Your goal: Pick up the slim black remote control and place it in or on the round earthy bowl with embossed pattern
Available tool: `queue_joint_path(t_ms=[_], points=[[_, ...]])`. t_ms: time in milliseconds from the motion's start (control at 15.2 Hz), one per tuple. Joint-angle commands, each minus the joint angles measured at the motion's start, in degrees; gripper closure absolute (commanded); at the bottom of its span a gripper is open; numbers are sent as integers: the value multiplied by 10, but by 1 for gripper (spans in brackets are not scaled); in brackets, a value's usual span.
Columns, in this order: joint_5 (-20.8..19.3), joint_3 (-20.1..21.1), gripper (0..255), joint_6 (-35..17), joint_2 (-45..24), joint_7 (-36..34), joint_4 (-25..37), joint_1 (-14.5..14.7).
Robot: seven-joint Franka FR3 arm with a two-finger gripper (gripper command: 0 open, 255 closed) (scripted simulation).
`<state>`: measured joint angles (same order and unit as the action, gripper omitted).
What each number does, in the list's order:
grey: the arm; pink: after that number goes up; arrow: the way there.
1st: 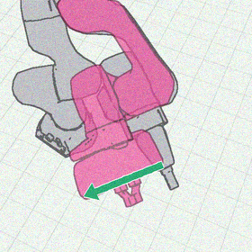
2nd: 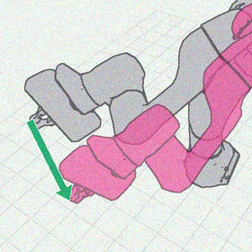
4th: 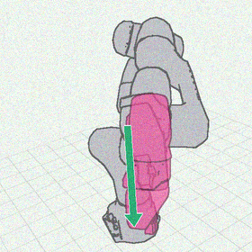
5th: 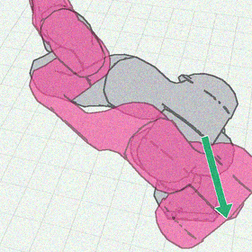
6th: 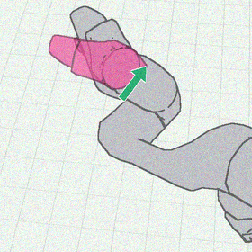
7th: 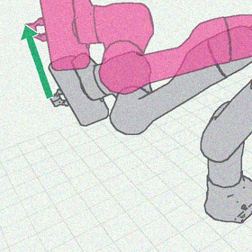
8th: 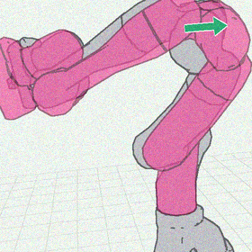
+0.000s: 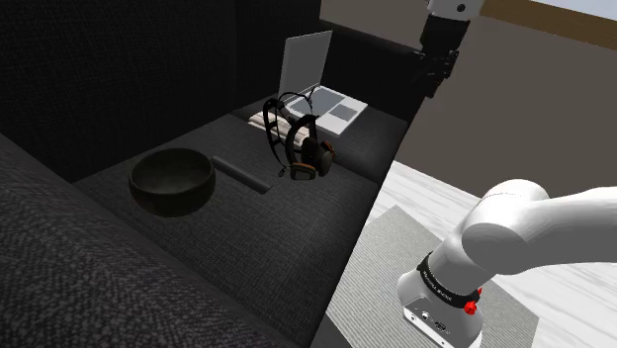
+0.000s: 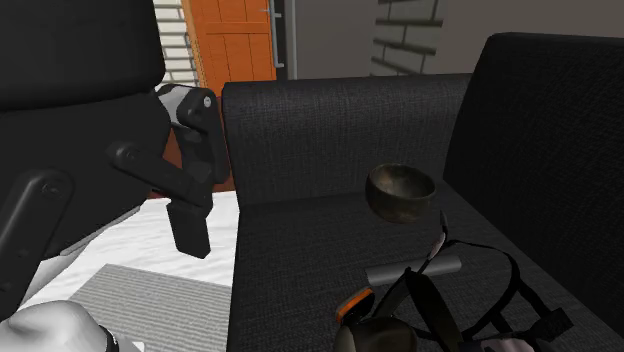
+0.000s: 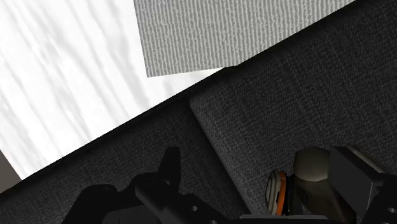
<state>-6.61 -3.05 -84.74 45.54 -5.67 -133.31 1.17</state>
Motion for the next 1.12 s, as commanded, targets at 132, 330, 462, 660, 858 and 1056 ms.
queue_joint_path(t_ms=[132,330,462,660,858,1056], points=[[10,6,0,-33,-20,-3,-13,10],[26,15,0,-83,-54,-6,-27,25],[35,22,0,-116,-79,-7,-33,35],[49,32,0,-165,-121,-8,-38,50],[63,43,0,-212,-166,-8,-36,65],[75,54,0,-257,-215,-8,-29,80]])
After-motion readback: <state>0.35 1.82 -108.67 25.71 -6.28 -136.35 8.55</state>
